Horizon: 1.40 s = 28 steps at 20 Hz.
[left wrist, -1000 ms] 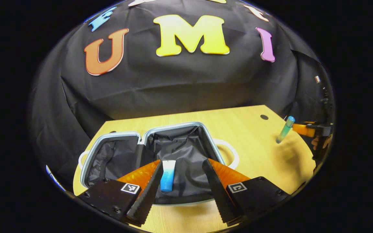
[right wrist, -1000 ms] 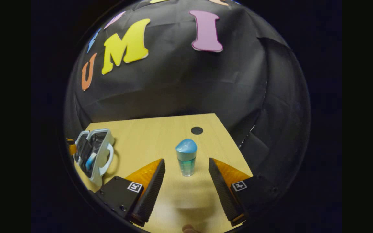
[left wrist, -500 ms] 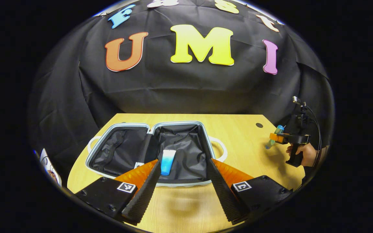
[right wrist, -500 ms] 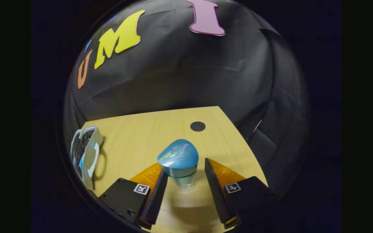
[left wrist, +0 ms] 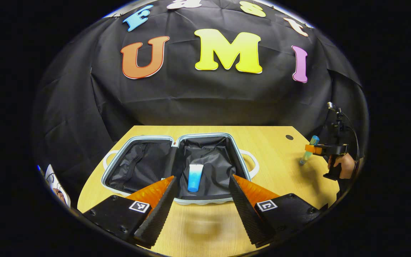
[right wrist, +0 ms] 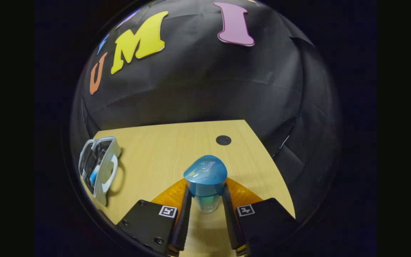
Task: First open the suitcase, pack the skin care products into it, and then close the suitcase.
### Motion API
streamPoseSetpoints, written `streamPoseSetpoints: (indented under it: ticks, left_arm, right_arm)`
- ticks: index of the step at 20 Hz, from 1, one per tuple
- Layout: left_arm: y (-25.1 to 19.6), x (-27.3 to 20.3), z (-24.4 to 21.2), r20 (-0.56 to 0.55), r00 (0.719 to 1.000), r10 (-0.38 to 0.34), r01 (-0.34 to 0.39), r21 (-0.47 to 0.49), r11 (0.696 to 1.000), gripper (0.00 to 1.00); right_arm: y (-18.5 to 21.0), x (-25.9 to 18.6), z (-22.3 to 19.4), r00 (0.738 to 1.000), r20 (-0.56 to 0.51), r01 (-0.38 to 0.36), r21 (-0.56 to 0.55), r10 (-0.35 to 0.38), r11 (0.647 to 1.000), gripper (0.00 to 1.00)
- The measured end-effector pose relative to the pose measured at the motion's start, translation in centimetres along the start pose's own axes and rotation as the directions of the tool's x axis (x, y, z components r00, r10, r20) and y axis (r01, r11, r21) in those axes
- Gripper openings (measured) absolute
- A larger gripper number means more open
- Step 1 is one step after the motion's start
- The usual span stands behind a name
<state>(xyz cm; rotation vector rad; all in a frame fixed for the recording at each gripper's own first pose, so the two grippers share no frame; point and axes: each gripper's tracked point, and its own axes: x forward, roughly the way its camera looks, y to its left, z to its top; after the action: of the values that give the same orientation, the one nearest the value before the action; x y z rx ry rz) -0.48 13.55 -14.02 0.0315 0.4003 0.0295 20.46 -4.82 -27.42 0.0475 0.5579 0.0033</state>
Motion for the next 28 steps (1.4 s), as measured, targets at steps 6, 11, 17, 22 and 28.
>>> streamPoseSetpoints:
  ticks: [6, 11, 17, 22, 28]
  left_arm:
    - [3.6, 0.1, 0.5, 0.048, 0.998, -0.032, 0.033, -0.033, 0.999, 0.94]
    - [8.7, -0.1, 0.3, 0.073, 0.996, -0.051, 0.054, -0.030, 0.998, 0.99]
    - [15.7, -0.3, -2.0, 0.062, 0.997, -0.042, 0.041, 0.018, 0.999, 0.99]
    - [19.8, -0.8, -3.5, 0.053, 0.998, -0.029, 0.030, -0.022, 0.999, 0.99]
    - [23.6, -0.9, -4.5, 0.014, 0.998, 0.057, -0.056, -0.021, 0.998, 0.99]
  right_arm:
    - [7.5, -8.3, 5.9, 0.993, 0.061, -0.098, -0.036, 0.100, 0.995, 0.44]
    - [18.8, -12.8, 7.9, 0.976, 0.094, -0.187, -0.108, 0.197, 0.976, 0.43]
    - [33.5, -12.9, 2.9, 0.949, -0.019, -0.314, -0.072, 0.314, 0.947, 0.44]
    - [39.2, -10.0, -5.2, 0.931, -0.199, -0.319, -0.043, 0.305, 0.947, 0.44]
    - [40.2, -5.7, -10.0, 0.918, -0.329, -0.243, -0.026, 0.222, 0.970, 0.44]
